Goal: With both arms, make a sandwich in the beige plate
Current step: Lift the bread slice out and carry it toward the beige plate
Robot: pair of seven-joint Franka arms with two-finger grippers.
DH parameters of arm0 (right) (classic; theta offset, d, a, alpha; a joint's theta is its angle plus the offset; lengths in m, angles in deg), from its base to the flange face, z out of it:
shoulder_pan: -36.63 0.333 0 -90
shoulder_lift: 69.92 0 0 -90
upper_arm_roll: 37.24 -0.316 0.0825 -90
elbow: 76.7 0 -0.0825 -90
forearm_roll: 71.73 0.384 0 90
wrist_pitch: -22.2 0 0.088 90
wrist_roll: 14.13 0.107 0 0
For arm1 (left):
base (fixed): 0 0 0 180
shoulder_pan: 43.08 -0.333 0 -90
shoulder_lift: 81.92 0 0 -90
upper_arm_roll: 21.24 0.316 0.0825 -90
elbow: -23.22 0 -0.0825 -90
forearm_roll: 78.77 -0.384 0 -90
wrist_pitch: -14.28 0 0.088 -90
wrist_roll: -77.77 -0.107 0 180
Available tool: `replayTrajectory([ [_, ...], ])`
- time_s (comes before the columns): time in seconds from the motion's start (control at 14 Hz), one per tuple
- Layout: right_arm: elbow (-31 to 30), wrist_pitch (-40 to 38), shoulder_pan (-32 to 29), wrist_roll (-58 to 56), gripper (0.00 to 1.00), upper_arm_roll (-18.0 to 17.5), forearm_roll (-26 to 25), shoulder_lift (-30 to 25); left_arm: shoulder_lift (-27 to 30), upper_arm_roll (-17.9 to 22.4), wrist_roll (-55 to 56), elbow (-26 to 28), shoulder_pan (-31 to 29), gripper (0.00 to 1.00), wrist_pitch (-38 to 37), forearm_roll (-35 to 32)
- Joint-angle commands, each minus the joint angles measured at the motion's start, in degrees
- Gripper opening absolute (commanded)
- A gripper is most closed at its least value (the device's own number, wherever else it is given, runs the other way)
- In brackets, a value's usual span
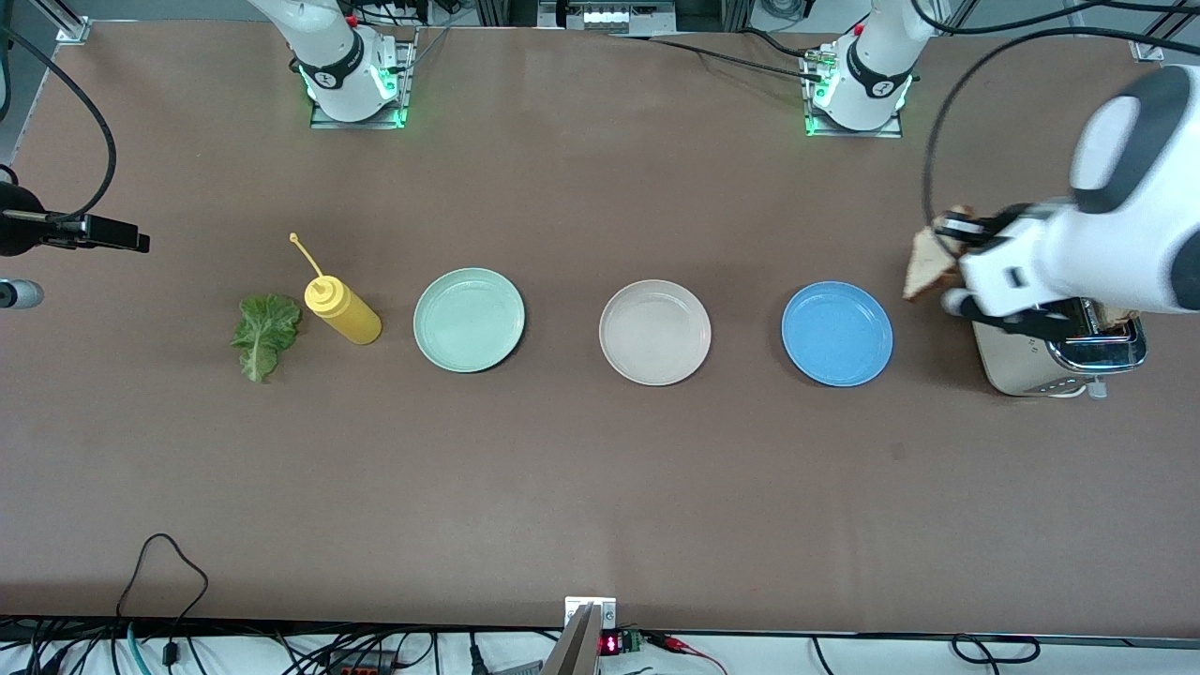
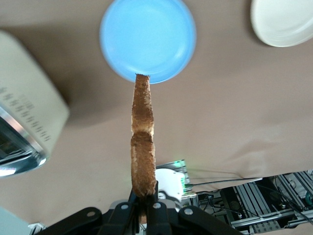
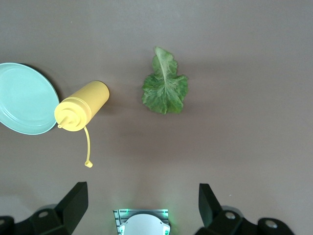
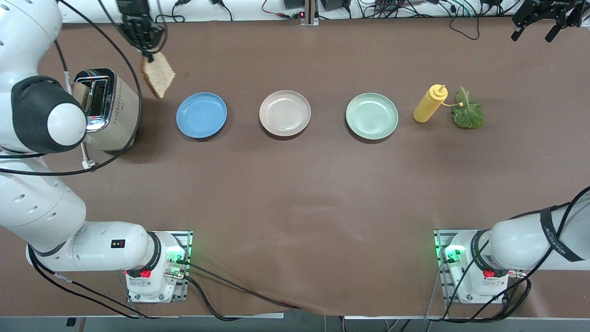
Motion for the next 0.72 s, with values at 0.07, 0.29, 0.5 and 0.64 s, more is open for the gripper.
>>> replayTrajectory([
  [0.07,1.0,-0.8,-0.2,-2.3,1.0,0.1,1.0,2.0,-1.8,-0.1,5.0,0.0,6.7,0.01,3.4,1.4],
  [0.29,0.8,0.4,-0.8,-7.2,1.0,0.3,5.2,5.2,-5.5,0.0,7.2,0.1,8.9,0.01,8.1,8.9],
  [0.5,0.8,1.4,-3.5,-11.9,1.0,0.4,10.3,7.4,-7.3,0.0,7.6,4.4,9.6,0.01,16.9,14.7],
  [0.64,0.8,1.8,-3.5,-12.1,1.0,0.4,10.4,7.8,-7.5,0.0,7.7,9.1,9.7,0.01,22.8,19.1],
])
